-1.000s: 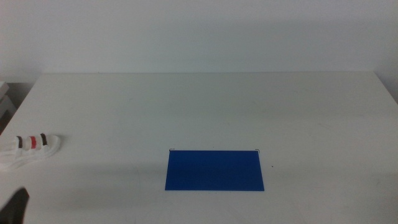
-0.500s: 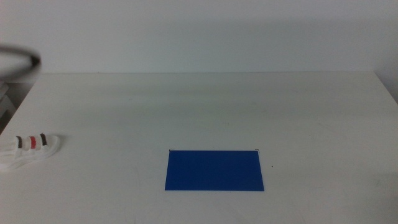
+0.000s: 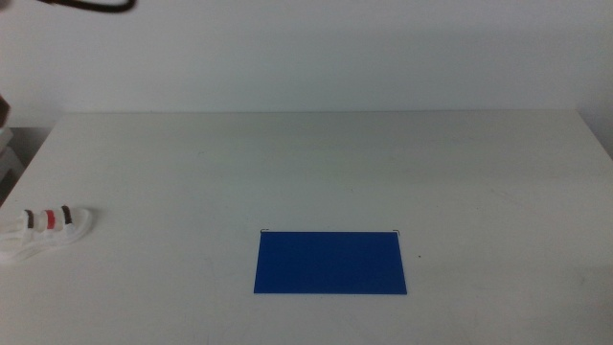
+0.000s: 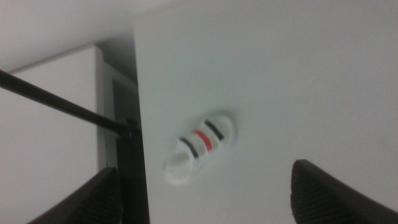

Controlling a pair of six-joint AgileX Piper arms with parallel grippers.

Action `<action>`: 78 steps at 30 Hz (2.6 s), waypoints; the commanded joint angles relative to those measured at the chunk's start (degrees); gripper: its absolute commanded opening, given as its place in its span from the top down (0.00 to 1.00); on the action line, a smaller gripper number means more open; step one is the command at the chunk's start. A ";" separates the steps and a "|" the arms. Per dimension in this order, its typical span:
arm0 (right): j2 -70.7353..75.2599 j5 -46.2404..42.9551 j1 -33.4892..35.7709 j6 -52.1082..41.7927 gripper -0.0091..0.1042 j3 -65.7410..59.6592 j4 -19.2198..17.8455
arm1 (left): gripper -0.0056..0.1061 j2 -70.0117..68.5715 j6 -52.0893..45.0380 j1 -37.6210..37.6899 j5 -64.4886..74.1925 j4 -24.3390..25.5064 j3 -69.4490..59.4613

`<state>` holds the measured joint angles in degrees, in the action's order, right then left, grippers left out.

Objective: Use one arm to grab the shoe from the table and place it on the mat.

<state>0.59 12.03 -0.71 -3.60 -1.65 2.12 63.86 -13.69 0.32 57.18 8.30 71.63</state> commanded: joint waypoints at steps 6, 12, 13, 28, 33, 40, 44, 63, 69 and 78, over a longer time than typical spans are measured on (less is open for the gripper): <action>1.49 -4.37 -0.14 -0.47 0.35 -0.28 -0.51 | 0.11 8.99 -9.53 0.00 5.17 2.50 8.08; 1.49 -4.37 -0.14 -0.47 0.35 -0.28 -0.51 | 0.11 14.85 -23.70 -5.39 9.30 -3.19 12.72; 1.49 -4.37 -0.14 -0.47 0.35 -0.28 -0.51 | 0.11 15.91 -26.28 -7.04 9.94 -5.12 13.04; 1.49 -4.37 -0.14 -0.47 0.35 -0.28 -0.51 | 0.11 32.35 -43.29 -16.55 8.80 -9.79 13.56; 1.49 -4.37 -0.14 -0.47 0.35 -0.28 -0.51 | 0.11 37.23 -41.02 -16.55 5.57 -10.32 13.56; 1.49 -4.37 -0.14 -0.47 0.35 -0.28 -0.51 | 0.11 43.53 -42.48 -16.51 3.50 -10.32 13.56; 1.49 -4.37 -0.14 -0.47 0.35 -0.28 -0.51 | 0.11 46.50 -43.48 -16.51 1.58 -10.32 13.56; 1.49 -4.37 -0.14 -0.47 0.35 -0.28 -0.51 | 0.62 50.68 -42.74 -16.51 -0.46 -9.66 13.56; 1.49 -4.37 -0.14 -0.47 0.35 -0.28 -0.51 | 0.95 50.46 -40.95 -15.60 2.56 -10.18 14.10; 1.49 -4.37 -0.14 -0.47 0.35 -0.28 -0.51 | 0.96 49.73 -37.60 -8.55 6.86 -9.23 16.33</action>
<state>0.59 12.03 -0.71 -3.60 -1.65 2.12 117.63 -52.79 -9.56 62.81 -0.67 86.26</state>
